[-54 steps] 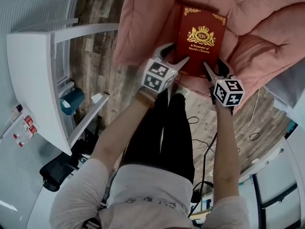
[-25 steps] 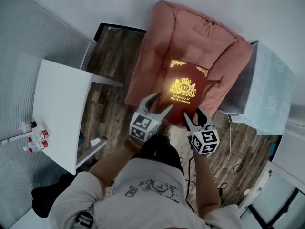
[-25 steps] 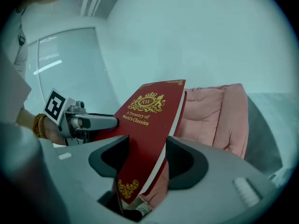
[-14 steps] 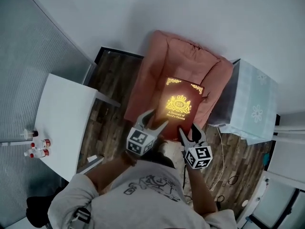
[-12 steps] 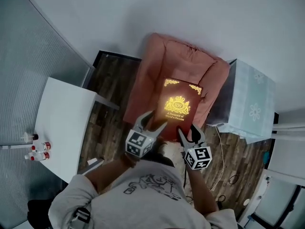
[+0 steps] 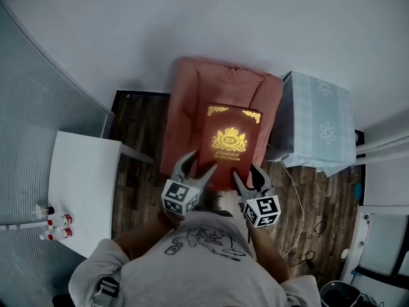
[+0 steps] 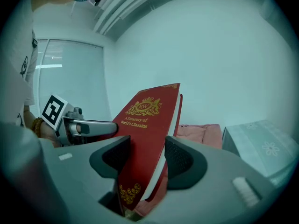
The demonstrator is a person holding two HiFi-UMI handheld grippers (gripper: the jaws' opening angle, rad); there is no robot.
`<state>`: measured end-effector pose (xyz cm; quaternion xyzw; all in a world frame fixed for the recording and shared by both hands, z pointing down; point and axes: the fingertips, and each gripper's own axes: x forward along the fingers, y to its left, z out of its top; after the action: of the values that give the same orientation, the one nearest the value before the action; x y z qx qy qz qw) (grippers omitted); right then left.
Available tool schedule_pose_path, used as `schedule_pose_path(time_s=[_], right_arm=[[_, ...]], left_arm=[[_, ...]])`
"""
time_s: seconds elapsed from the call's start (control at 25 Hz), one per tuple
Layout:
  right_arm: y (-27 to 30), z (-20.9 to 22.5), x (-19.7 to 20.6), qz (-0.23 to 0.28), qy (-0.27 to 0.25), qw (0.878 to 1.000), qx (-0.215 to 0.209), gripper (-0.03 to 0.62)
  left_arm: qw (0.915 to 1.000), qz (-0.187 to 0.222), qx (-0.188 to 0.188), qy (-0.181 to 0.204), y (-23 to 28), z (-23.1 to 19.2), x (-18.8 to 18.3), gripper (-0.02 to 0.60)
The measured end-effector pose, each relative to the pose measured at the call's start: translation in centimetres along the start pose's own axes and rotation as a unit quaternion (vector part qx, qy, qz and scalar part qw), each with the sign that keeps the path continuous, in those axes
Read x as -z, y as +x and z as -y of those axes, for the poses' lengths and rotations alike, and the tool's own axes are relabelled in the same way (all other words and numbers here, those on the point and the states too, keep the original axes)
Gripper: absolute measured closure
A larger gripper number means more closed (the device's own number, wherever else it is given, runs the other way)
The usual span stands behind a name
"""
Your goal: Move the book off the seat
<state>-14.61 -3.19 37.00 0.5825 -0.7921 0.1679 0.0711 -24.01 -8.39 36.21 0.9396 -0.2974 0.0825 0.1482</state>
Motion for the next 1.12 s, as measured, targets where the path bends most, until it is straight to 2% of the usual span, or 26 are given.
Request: schedule_pose_path(time_s=[0.32, 0.56, 0.76, 0.96, 1.12], right_arm=[[-5.2, 2.0, 1.2, 0.020, 0.025, 0.995, 0.091, 0.359], [-11.9, 4.3, 3.0, 0.040, 0.062, 0.980, 0.184, 0.359], [-18.3, 5.1, 5.1, 0.053, 0.086, 0.958, 0.267, 0.359], [-25.5, 6.1, 7.6, 0.064, 0.112, 0.931, 0.341, 0.359], [-30.8, 6.8, 9.6, 0.070, 0.131, 0.911, 0.384, 0.359]], left_arm=[[0.9955, -0.014, 0.091, 0.021, 2.2, 5.0, 0.5, 0.299], [0.9817, -0.033, 0.182, 0.045, 4.3, 11.7, 1.5, 0.299], [0.9609, -0.051, 0.265, 0.060, 5.1, 18.3, 3.1, 0.299], [0.9345, -0.070, 0.340, 0.077, 5.6, 25.8, 5.0, 0.299], [0.9143, -0.086, 0.385, 0.091, 5.7, 31.6, 6.8, 0.299]])
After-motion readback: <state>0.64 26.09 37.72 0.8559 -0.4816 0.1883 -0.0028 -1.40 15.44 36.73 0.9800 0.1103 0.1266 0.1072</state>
